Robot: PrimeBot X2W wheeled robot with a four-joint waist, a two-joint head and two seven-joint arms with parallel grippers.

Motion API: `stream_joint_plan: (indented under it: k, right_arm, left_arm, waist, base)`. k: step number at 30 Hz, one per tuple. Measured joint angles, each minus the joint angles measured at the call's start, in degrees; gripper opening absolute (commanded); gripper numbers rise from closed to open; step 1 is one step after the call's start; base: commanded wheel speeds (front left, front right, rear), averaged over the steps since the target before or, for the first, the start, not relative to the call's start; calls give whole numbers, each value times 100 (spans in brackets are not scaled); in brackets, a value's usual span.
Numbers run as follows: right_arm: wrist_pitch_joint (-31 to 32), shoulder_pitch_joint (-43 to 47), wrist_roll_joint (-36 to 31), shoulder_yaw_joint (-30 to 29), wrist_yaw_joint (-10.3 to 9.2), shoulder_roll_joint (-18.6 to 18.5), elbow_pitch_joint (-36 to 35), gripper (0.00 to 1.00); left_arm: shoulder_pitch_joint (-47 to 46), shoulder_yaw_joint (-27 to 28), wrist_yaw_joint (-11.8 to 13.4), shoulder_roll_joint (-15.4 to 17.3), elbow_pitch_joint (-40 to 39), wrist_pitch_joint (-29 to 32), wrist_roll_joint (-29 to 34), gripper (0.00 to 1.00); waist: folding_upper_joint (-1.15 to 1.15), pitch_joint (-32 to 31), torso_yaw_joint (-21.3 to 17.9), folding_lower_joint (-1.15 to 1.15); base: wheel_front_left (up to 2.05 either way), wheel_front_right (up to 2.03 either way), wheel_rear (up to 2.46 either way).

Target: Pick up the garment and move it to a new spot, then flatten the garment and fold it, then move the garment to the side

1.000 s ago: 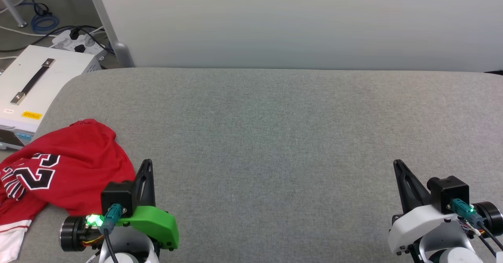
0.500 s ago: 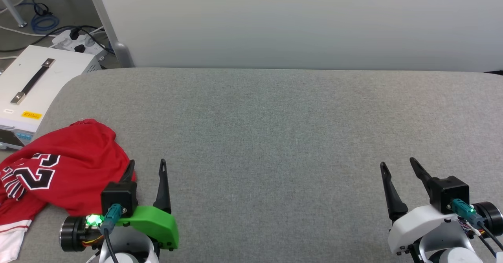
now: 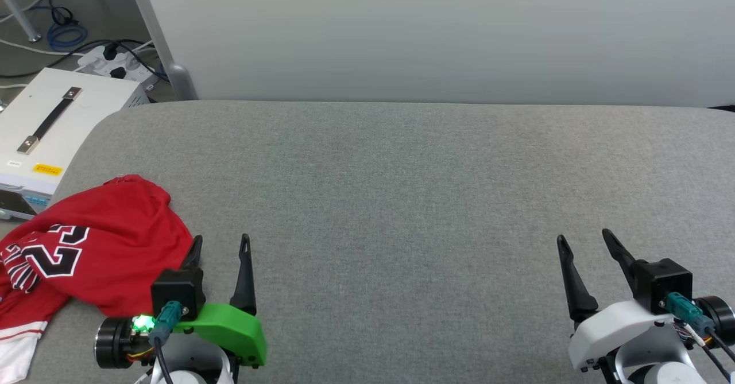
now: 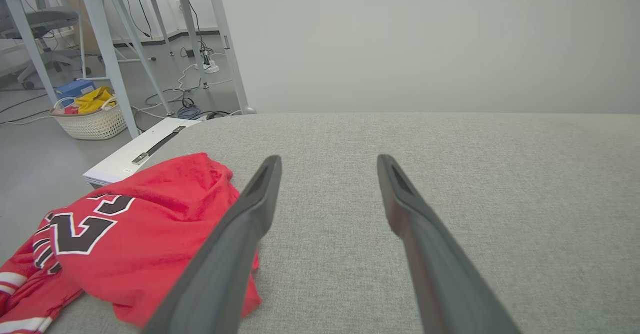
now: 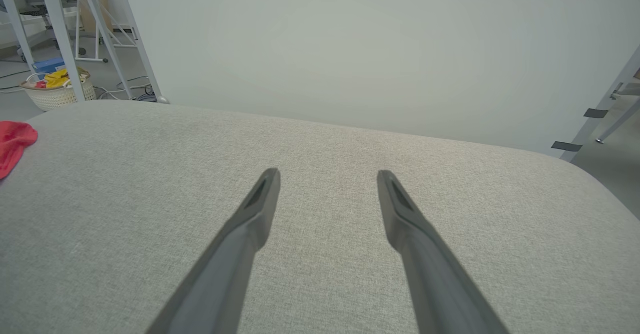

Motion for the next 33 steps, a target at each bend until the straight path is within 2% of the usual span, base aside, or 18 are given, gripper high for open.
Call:
stream_joint_plan:
  k: [33]
  right_arm:
    - [-175, 148, 385, -205, 0, 0, -348, 100]
  left_arm:
    - [-1, -101, -69, 0, 316, -396, -371, 100]
  waist:
    - [0, -56, 37, 0]
  base:
    - [0, 0, 0]
